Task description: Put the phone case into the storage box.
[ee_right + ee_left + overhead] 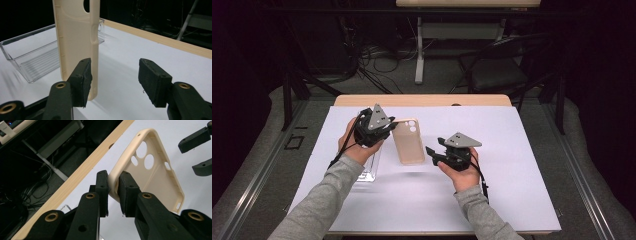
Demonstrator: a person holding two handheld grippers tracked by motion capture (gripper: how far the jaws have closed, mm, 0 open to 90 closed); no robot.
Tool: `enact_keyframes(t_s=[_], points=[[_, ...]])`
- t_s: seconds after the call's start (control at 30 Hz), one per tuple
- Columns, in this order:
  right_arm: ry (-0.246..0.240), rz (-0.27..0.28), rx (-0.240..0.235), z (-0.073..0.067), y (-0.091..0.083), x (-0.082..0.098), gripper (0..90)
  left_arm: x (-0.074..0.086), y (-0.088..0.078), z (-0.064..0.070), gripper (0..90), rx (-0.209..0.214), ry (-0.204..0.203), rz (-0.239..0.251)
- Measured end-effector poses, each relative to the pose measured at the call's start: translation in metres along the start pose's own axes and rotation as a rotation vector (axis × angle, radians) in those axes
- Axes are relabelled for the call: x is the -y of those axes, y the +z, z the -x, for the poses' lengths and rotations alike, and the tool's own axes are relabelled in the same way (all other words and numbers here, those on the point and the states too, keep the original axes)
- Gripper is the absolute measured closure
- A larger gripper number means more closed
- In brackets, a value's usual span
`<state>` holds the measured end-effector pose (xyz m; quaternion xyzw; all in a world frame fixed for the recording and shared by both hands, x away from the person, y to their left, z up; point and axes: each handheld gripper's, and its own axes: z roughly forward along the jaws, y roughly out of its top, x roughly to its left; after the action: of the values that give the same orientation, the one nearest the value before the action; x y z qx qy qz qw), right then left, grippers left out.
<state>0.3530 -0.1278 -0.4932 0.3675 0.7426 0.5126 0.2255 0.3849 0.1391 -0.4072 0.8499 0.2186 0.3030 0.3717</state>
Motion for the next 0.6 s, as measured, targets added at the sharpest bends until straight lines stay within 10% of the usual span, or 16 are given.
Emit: enact_keyframes(t_s=[0.6], points=[[0.073,-0.042,0.042,0.0086,-0.0002,0.0014,21.3,0.0014,-0.0011,-0.0088,79.0,0.007,-0.005,0.026]])
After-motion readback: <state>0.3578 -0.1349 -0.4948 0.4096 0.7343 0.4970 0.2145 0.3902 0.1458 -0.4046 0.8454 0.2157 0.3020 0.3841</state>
